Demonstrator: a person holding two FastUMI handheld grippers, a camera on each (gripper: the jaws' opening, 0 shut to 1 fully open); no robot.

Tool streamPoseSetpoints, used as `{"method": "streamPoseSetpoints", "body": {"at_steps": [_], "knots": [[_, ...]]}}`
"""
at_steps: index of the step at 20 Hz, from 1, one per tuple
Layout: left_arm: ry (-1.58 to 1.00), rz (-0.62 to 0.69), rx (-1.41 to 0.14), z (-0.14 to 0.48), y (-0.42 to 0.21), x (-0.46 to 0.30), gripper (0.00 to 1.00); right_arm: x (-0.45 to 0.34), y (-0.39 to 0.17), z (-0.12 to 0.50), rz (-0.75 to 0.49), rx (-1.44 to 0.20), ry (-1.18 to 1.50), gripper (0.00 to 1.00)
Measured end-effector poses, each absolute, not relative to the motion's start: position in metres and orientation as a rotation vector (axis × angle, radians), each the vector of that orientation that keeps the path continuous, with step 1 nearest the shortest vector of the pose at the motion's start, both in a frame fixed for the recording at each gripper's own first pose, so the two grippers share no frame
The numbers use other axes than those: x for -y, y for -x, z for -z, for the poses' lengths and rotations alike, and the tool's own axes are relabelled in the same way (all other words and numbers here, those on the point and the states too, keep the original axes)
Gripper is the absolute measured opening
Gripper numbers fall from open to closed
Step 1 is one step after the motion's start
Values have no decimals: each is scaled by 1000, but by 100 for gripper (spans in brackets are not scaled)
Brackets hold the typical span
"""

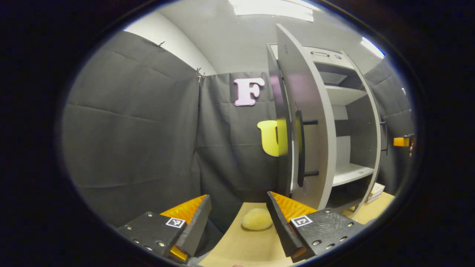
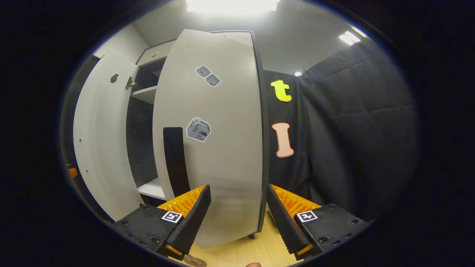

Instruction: Grasp the bottle in the cabinet with the left hand and place it on the coaster, then close the right door with the right hand and the left door with the left hand.

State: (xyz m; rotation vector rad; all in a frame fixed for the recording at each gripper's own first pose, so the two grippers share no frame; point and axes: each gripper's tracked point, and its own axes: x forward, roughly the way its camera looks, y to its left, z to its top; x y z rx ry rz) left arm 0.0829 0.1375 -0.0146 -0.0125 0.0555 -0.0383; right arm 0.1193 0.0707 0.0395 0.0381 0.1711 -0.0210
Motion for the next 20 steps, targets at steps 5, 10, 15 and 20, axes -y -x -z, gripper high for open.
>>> {"method": "streamPoseSetpoints", "body": {"at_steps": [5,10,15,20], "knots": [[8,69,-8,-1,-75,-139,88,-40,-94,-18,74,-215,-59,96],[65,98,3,-12,-69,-135,88,-3,-76,-9,125,-235,-89,96],[94,61,3,-18,-69,-134,88,26,-66,-8,153,-232,-91,92],[61,43,13,-21,-67,-117,87,43,-64,-3,149,-243,-106,96]]}}
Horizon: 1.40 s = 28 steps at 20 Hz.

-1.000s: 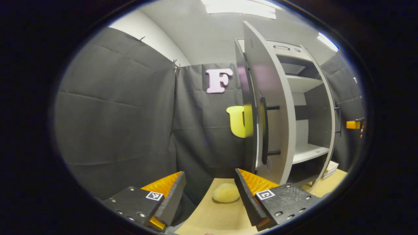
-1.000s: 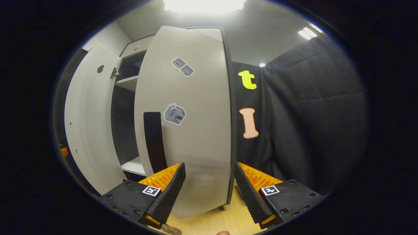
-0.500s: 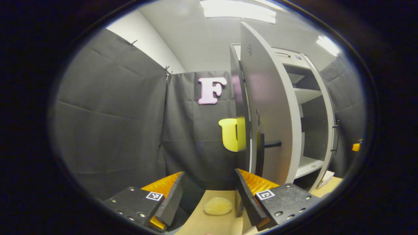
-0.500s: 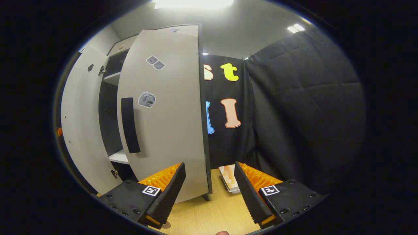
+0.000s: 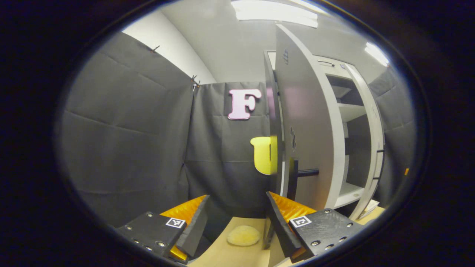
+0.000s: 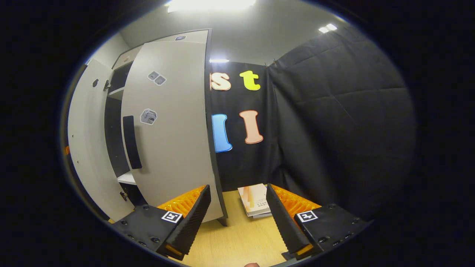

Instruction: Grasp the bottle in the cabinet with the left hand and place it on the coaster, then close the right door with the right hand and the left door with the left hand.

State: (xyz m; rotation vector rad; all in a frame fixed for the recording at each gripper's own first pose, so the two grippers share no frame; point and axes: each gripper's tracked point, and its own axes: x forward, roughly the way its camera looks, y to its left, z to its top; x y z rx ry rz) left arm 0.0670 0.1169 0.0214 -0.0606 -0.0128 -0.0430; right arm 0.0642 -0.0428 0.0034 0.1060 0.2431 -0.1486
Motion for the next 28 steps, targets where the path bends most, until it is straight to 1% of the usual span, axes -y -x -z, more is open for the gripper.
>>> {"method": "streamPoseSetpoints", "body": {"at_steps": [2,3,4,5,6,7,9,10,12,13,14,15,16,17,18,21,22,25,26,27,28], "knots": [[79,56,12,-22,-63,-106,86,46,-66,-2,142,-244,-102,96],[88,63,12,-24,-62,-99,87,49,-66,-3,140,-244,-98,92],[94,70,15,-25,-62,-91,87,51,-66,-3,138,-244,-95,92],[99,74,16,-26,-61,-87,86,53,-67,-3,134,-244,-97,96],[106,79,17,-25,-59,-81,86,53,-68,-3,125,-245,-104,96],[113,86,16,-25,-56,-76,86,52,-69,-4,116,-245,-109,92],[123,102,14,-27,-55,-63,87,54,-72,-4,109,-244,-106,92],[126,110,15,-27,-55,-56,87,54,-73,-5,103,-243,-103,96],[128,123,19,-28,-54,-44,87,54,-72,-5,90,-243,-96,96],[127,128,22,-29,-53,-38,86,55,-72,-5,86,-243,-91,92],[127,134,24,-30,-53,-31,86,56,-73,-4,84,-246,-88,92],[128,141,25,-30,-54,-25,87,57,-73,-4,78,-248,-91,96],[128,148,26,-29,-55,-17,87,58,-71,-4,73,-249,-93,96],[128,156,27,-29,-56,-9,87,60,-71,-3,73,-251,-91,96],[130,163,28,-30,-57,-2,87,63,-70,-3,75,-252,-87,92],[125,184,23,-31,-59,19,87,74,-69,-2,80,-253,-76,92],[120,191,22,-30,-60,28,87,77,-68,-2,83,-253,-76,96],[108,225,18,-29,-65,55,86,85,-63,0,94,-260,-83,96],[106,235,13,-26,-69,64,86,86,-61,2,96,-264,-86,92],[102,244,8,-25,-74,74,87,87,-59,4,96,-266,-88,96],[96,251,6,-23,-79,84,87,88,-57,7,95,-268,-88,92]]}}
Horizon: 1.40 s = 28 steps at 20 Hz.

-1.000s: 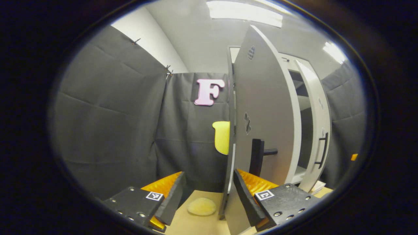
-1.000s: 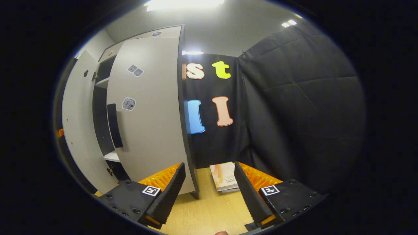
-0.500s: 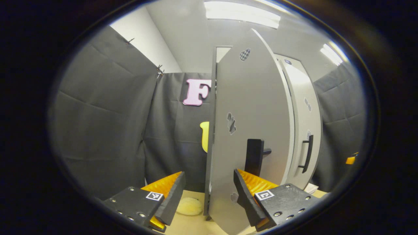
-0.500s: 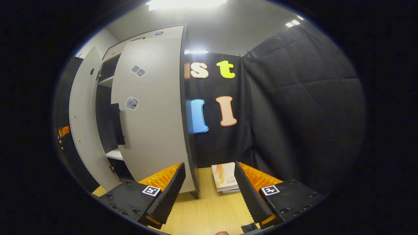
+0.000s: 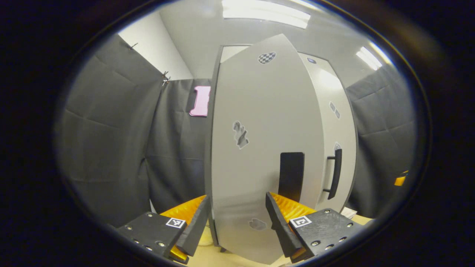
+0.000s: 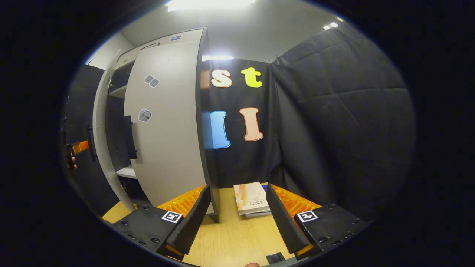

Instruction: Grasp the bottle in the cabinet with the left hand and place it on the coaster, then close the right door with the right hand and the left door with the left hand.

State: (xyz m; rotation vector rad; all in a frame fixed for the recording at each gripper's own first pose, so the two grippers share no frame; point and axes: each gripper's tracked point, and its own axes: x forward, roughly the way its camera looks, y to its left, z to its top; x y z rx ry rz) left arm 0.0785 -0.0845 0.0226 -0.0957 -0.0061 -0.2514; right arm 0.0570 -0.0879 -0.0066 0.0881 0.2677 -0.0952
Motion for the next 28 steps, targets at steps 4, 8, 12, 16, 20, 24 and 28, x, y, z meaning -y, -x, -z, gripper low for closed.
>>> {"method": "streamPoseSetpoints", "body": {"at_steps": [4,8,12,16,20,24,28], "knots": [[64,237,5,-19,-84,104,87,86,-52,4,84,-267,-81,92],[60,228,0,-13,-76,107,87,83,-50,3,57,-262,-83,96],[40,197,16,-25,-63,94,86,72,-52,-4,-4,-238,-94,92],[0,142,21,-25,-27,71,86,58,-58,-14,-76,-204,-95,96],[-28,91,7,-21,15,45,87,41,-53,-22,-135,-184,-97,96],[-25,66,-19,-9,47,23,87,23,-42,-30,-160,-179,-86,96],[-32,68,-26,-4,73,-4,87,14,-26,-44,-134,-147,-80,96]]}}
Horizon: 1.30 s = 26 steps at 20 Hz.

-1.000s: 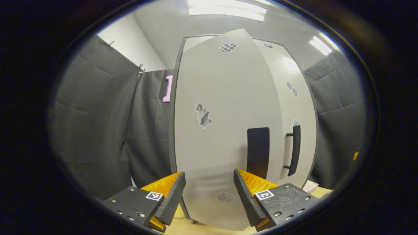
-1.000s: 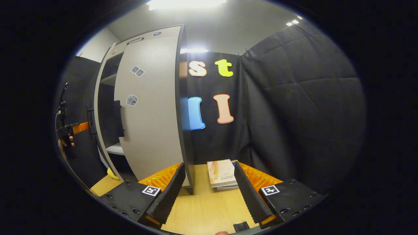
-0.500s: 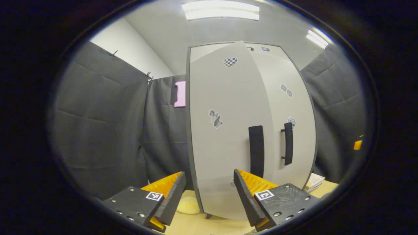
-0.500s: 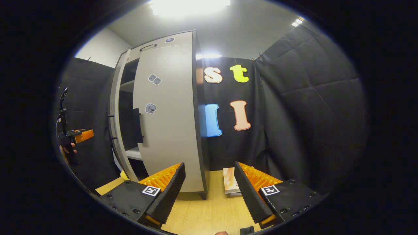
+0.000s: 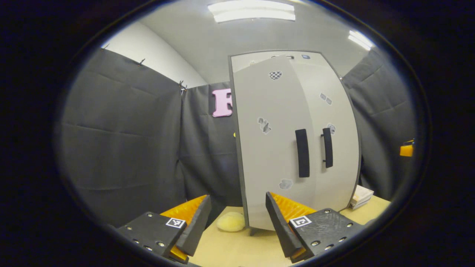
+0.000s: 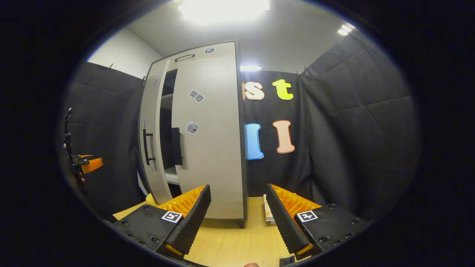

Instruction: Grasp the bottle in the cabinet with the left hand and place it on the coaster, then close the right door with the right hand and the left door with the left hand.

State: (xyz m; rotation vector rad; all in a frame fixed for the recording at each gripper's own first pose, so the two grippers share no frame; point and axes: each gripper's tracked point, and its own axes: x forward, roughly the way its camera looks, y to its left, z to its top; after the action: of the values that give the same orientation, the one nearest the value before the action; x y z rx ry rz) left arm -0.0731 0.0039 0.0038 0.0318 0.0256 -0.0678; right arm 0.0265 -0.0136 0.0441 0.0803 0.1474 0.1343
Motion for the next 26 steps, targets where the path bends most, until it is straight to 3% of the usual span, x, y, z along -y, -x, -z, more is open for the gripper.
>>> {"method": "streamPoseSetpoints", "body": {"at_steps": [9,10,12,16,17,24,25,26], "knots": [[-49,60,-33,2,111,-46,86,0,15,-52,-87,-123,-50,95],[-52,60,-37,4,115,-48,86,-1,18,-52,-84,-117,-44,92],[-58,57,-42,6,125,-54,86,-5,24,-51,-86,-114,-48,96],[-64,45,-40,4,138,-65,86,-10,37,-56,-87,-104,-48,92],[-64,44,-37,3,142,-68,86,-10,40,-58,-86,-99,-45,96],[-74,30,-17,-7,157,-79,87,-9,55,-66,-72,-70,-30,96],[-75,29,-17,-7,156,-79,87,-9,56,-66,-70,-72,-27,92],[-75,27,-16,-7,158,-79,87,-8,58,-66,-69,-71,-25,95]]}}
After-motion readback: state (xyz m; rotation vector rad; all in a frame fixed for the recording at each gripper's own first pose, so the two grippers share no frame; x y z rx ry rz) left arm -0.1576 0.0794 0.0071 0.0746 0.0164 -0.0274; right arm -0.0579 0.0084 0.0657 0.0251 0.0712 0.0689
